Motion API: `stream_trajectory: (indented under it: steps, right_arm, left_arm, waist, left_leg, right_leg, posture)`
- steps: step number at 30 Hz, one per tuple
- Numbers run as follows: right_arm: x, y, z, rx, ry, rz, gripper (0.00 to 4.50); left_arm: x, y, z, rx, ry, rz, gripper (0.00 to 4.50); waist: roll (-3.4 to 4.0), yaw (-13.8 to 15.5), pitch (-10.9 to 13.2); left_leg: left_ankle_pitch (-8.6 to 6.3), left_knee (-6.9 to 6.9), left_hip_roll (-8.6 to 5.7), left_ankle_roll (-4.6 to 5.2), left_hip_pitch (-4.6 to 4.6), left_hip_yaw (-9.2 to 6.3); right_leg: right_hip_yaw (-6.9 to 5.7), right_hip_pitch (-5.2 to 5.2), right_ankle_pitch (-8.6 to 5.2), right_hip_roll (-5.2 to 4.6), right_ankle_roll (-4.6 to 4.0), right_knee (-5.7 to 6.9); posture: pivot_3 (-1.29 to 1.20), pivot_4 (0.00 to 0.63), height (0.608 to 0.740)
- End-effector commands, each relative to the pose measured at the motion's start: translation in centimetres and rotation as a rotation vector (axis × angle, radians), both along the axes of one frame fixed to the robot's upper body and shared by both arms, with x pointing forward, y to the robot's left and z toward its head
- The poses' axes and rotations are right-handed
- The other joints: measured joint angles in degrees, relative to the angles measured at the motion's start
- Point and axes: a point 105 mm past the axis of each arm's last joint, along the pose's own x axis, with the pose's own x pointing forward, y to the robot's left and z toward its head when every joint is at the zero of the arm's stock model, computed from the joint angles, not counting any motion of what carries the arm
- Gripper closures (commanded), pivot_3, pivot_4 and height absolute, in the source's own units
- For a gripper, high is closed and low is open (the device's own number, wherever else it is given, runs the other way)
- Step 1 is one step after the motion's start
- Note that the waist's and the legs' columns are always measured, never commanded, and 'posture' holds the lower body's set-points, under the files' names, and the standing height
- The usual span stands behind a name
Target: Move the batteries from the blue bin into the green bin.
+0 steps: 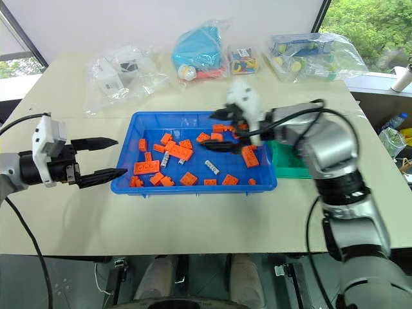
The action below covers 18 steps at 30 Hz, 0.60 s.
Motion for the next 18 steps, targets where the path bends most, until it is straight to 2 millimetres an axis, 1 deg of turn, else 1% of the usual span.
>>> stream_trajectory:
  steps: [1,3,4,6,7,11,13,18]
  right_arm:
    - [0.3,3.0,-0.8,-0.036,-0.024,0.048,0.09]
    - [0.3,4.6,-1.9,-0.051,0.005,0.073,0.09]
    - [0.5,5.3,-2.8,-0.089,-0.03,0.096,0.09]
    - [0.8,6.1,-4.0,-0.171,-0.14,0.152,0.09]
    - [1.0,6.3,-4.3,-0.2,-0.163,0.179,0.09]
    - [2.0,7.2,-4.3,-0.273,-0.221,0.283,0.09]
    - [2.5,8.0,-4.6,-0.314,-0.25,0.335,0.09]
    - [3.6,9.6,-5.5,-0.379,-0.325,0.4,0.09]
  left_arm:
    - [-0.3,0.3,0.6,0.024,-0.042,0.011,0.0]
    - [-0.4,0.2,0.6,0.021,-0.047,0.022,0.0]
    - [-0.4,0.2,0.6,0.015,-0.051,0.029,0.0]
    - [-0.5,0.1,0.7,0.008,-0.062,0.045,0.0]
    - [-0.5,0.2,0.8,0.004,-0.068,0.053,0.0]
    - [-0.5,0.4,1.2,-0.006,-0.09,0.078,0.0]
    - [-0.7,0.2,1.3,-0.007,-0.093,0.077,0.0]
    - [-1.3,-0.2,1.5,-0.005,-0.103,0.079,0.0]
  waist:
    - [-0.01,0.09,0.0]
    - [-0.03,-0.06,-0.01]
    - [-0.03,-0.15,-0.01]
    - [-0.02,-0.02,-0.01]
    - [-0.02,0.02,0.0]
    - [-0.02,-0.28,0.01]
    - [-0.02,-0.39,0.01]
    - [-0.02,-0.68,0.01]
  left_leg:
    - [0.0,0.01,-0.01,0.0,0.0,0.0]
    - [0.0,0.02,-0.01,0.0,-0.03,-0.01]
    - [0.0,0.02,-0.01,0.0,-0.03,0.0]
    - [0.0,0.02,0.0,0.0,-0.03,-0.01]
    - [0.0,0.01,-0.01,0.0,-0.03,-0.02]
    - [0.01,0.04,-0.02,-0.01,-0.03,0.02]
    - [0.01,0.02,-0.01,-0.02,0.0,0.01]
    - [0.01,-0.07,0.02,-0.03,0.03,0.01]
  right_leg:
    - [0.0,0.0,0.0,0.0,0.01,0.0]
    - [-0.01,0.0,0.02,0.0,0.04,0.0]
    - [-0.01,0.0,0.06,0.0,0.1,0.02]
    - [-0.01,-0.01,0.09,0.02,0.15,0.04]
    - [-0.02,-0.01,0.09,0.02,0.16,0.04]
    - [-0.01,-0.02,0.1,0.02,0.16,0.04]
    - [-0.01,-0.02,0.1,0.07,0.17,0.05]
    - [-0.01,-0.03,0.11,0.1,0.18,0.09]
  posture:
    - [0.0,0.15,0.736]
    - [0.0,0.15,0.736]
    - [0.0,0.15,0.736]
    - [0.0,0.15,0.736]
    - [0.0,0.15,0.736]
    - [0.0,0.15,0.736]
    - [0.0,0.15,0.736]
    - [0.0,0.15,0.736]
